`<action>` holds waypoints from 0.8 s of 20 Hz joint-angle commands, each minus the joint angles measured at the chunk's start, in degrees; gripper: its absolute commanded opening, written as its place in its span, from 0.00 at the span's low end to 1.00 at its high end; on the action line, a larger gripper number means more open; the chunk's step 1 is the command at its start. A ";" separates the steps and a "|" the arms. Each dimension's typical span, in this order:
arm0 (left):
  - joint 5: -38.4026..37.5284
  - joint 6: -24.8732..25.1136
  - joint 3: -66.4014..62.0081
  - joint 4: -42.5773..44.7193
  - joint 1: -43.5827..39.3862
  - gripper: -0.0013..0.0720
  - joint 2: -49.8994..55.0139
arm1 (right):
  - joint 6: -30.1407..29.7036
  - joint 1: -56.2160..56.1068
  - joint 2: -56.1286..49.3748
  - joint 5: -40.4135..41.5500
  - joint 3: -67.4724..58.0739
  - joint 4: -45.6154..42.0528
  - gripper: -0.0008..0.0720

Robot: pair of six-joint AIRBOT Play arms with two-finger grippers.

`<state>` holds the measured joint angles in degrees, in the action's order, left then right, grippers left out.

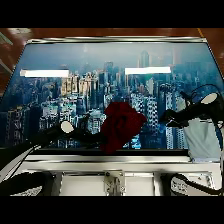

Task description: Fold the shirts.

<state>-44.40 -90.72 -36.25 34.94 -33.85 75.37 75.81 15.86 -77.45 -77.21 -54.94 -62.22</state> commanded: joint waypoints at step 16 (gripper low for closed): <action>8.37 1.55 0.39 -1.55 -4.24 0.08 -0.48 | 1.53 -14.75 -12.57 17.46 0.02 10.93 0.82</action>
<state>-35.73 -89.34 -35.59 30.28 -38.13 77.08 76.60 3.88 -88.27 -64.90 -54.96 -52.99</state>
